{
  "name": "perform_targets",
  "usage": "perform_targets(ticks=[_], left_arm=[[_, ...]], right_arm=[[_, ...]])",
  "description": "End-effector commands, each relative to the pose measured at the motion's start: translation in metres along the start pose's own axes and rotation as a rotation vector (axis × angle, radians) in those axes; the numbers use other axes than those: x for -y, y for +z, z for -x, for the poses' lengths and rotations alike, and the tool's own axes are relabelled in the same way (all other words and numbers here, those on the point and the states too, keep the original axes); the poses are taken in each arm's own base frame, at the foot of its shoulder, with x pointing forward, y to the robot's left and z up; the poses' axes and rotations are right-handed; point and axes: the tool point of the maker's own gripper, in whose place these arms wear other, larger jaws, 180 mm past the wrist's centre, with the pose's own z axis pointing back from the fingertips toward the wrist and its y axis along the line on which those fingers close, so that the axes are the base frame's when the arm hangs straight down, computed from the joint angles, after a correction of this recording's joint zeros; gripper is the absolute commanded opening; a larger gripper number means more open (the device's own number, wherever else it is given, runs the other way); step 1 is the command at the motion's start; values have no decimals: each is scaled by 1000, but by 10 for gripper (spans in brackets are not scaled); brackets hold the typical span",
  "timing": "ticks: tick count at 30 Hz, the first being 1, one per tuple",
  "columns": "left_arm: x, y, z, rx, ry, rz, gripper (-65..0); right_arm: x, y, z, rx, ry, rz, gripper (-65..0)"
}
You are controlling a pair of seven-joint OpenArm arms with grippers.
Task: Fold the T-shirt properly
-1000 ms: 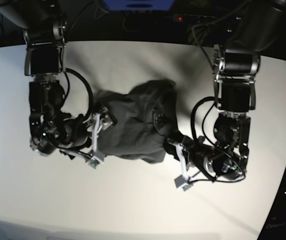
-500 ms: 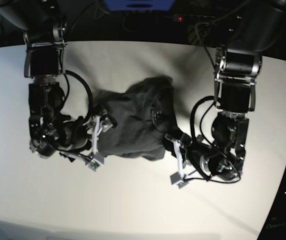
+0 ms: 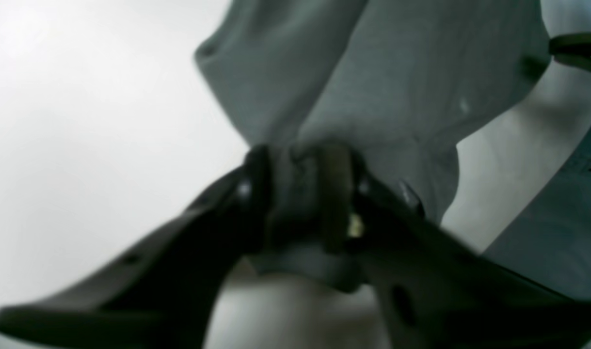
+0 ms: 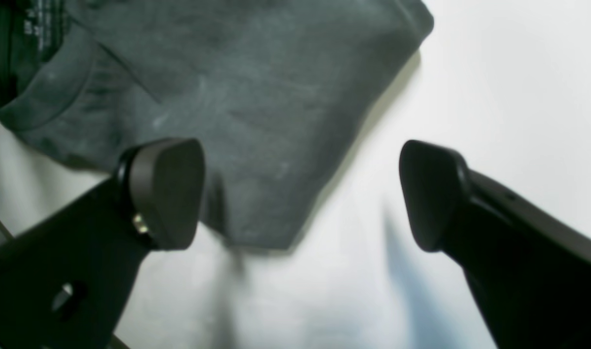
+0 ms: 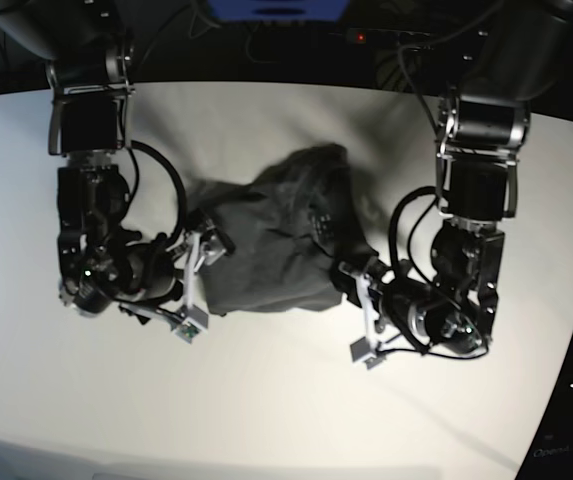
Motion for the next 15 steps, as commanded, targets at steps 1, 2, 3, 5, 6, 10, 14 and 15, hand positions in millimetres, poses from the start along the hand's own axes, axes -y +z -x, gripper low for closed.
perform_targets(ticks=[1, 2, 3, 5, 6, 10, 14, 15], left_arm=[[-2, 14, -23, 59, -26, -10, -415], [-1, 14, -23, 60, -26, -9, -386], [-1, 12, -20, 57, -21, -6, -368], [0, 11, -18, 57, -19, -3, -366], [0, 11, -18, 57, -19, -3, -366], [0, 11, -19, 58, -19, -2, -366], [-1, 10, -17, 51, -18, -6, -366], [-1, 10, -17, 50, -17, -6, -366]], right_arm=[[7, 9, -15, 42, 19, 19, -26], [7, 9, -15, 42, 19, 19, -26], [7, 9, -15, 42, 19, 19, -26], [7, 9, -14, 40, 18, 19, -26], [7, 9, -15, 41, 18, 19, -26], [7, 9, -15, 41, 18, 19, -26], [7, 9, -15, 43, 18, 19, -26], [6, 8, -16, 45, 18, 18, -26]])
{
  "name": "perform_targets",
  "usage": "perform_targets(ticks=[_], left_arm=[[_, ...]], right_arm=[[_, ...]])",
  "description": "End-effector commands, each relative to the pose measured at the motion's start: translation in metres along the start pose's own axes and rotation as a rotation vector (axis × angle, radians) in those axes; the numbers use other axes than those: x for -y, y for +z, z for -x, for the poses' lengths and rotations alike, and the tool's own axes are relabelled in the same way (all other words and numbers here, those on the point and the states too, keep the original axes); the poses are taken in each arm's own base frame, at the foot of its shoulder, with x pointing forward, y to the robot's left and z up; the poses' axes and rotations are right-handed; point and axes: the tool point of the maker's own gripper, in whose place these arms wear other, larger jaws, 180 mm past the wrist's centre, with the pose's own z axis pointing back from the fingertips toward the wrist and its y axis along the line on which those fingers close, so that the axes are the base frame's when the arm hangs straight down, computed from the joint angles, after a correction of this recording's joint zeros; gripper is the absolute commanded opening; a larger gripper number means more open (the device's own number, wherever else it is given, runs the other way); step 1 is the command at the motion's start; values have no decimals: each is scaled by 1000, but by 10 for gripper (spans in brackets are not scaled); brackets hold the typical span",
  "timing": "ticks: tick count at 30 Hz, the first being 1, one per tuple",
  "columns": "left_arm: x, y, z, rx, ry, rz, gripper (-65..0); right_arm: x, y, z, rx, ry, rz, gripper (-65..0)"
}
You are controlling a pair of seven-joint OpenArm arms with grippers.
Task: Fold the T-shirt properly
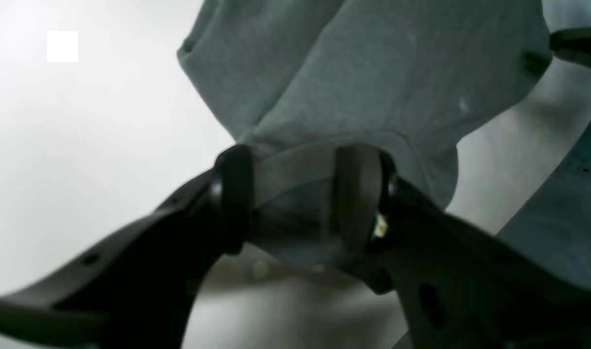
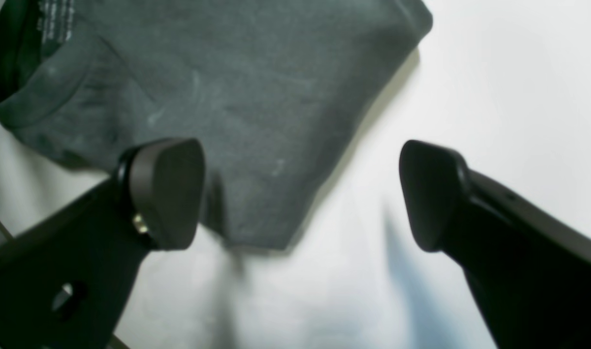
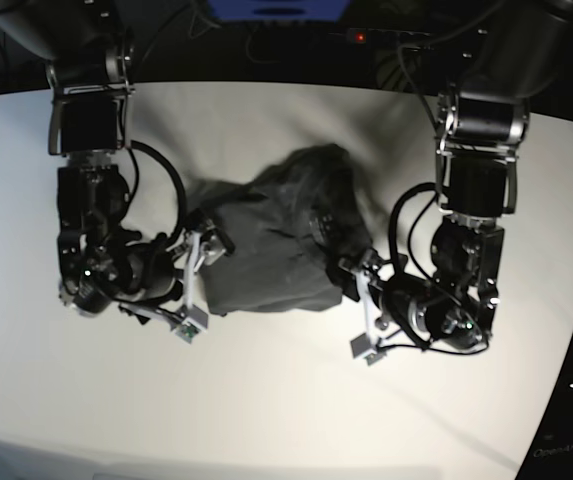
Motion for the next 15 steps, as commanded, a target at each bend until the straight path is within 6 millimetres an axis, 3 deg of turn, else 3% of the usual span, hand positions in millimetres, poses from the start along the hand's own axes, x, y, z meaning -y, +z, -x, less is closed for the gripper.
perform_targets(ticks=[1, 15], left_arm=[[-2, 13, -21, 50, -28, -15, -366], [-3, 21, -36, 69, -55, -32, -366]], right_arm=[[6, 8, -15, 45, 18, 18, -26], [6, 8, -15, 45, 18, 18, -26]])
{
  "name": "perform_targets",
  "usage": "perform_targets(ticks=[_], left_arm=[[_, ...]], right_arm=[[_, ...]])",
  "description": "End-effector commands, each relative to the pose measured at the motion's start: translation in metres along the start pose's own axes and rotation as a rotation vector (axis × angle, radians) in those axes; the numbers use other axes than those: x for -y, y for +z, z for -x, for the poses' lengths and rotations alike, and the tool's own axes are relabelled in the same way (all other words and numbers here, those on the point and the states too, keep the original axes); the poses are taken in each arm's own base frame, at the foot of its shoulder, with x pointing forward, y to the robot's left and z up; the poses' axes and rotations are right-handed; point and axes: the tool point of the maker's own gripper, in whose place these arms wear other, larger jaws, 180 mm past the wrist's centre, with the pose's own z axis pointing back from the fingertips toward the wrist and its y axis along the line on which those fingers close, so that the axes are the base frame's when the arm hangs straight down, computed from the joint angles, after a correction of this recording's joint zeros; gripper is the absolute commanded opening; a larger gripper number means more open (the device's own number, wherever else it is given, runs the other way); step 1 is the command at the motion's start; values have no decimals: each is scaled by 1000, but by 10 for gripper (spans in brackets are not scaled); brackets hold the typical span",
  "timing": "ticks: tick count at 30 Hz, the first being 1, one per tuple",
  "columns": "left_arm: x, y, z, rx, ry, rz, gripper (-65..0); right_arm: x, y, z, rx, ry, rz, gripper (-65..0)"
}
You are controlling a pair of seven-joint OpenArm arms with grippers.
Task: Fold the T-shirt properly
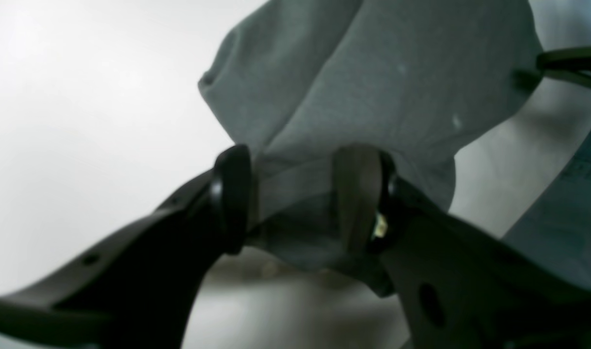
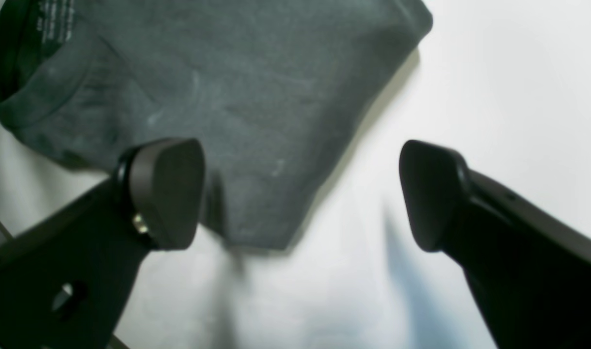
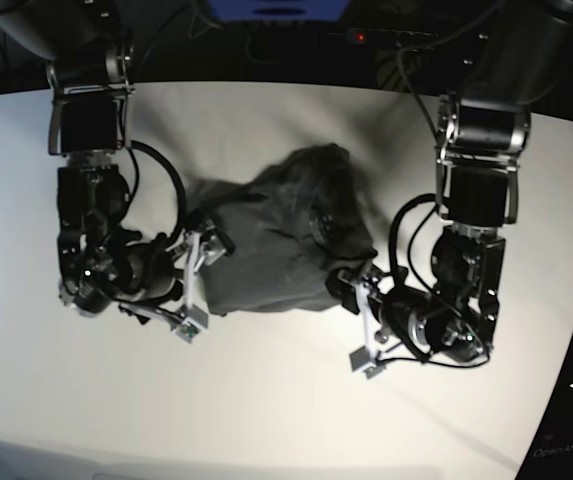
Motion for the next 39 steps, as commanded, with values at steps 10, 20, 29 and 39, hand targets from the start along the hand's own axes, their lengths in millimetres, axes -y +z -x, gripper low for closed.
perform_targets(ticks=[10, 20, 29, 39], left_arm=[[1, -1, -14, -71, -123, -88, -366], [2, -4, -12, -91, -134, -104, -366], [-2, -10, -6, -91, -127, -117, -368], [-1, -11, -3, -95, -125, -115, -605]], right_arm=[[6, 9, -17, 47, 18, 18, -26], [7, 9, -16, 45, 18, 20, -26], [7, 9, -16, 43, 18, 19, -26], [7, 9, -16, 46, 18, 19, -26]])
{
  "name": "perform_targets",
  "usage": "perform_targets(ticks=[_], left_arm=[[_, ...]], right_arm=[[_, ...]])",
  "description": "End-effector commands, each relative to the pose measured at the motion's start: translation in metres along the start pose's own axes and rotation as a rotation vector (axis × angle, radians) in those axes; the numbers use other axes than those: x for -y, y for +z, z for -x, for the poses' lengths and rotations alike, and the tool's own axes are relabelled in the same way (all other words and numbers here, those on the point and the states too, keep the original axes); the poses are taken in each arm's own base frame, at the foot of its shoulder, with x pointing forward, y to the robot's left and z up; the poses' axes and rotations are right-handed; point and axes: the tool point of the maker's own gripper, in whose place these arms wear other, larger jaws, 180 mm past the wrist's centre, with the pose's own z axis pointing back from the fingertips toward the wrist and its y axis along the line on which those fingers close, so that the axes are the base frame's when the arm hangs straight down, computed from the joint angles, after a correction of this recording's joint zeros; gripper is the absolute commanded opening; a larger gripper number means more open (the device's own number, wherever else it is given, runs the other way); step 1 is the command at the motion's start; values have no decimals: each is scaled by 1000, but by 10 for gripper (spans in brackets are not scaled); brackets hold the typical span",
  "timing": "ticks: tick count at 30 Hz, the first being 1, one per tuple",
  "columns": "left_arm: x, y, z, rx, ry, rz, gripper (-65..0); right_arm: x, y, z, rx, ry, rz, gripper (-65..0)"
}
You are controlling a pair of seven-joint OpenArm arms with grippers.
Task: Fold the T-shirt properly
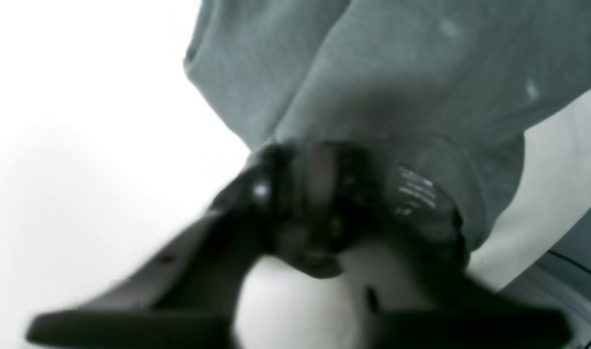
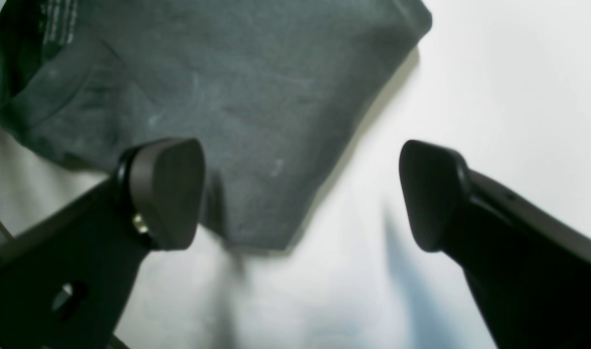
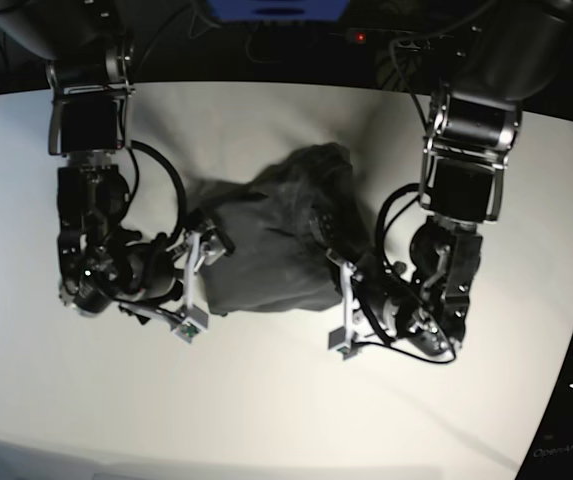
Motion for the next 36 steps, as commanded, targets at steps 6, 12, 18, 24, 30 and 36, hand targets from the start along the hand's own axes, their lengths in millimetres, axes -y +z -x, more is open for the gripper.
perform_targets(ticks=[6, 12, 18, 24, 30, 36], left_arm=[[-5, 12, -18, 42, -21, -18, -626], [-5, 15, -21, 54, -19, -19, -626], [-6, 17, -24, 61, -20, -21, -626], [-6, 32, -36, 100, -59, -58, -626], [-6, 52, -50, 142, -109, -111, -626], [-6, 50, -47, 128, -112, -113, -624]], right_arm=[[5, 8, -15, 45, 17, 16, -26], [5, 8, -15, 43, 17, 16, -26], [5, 8, -15, 43, 17, 16, -26], [5, 8, -15, 43, 17, 16, -26], [6, 8, -15, 43, 18, 17, -26], [6, 8, -15, 43, 18, 17, -26]])
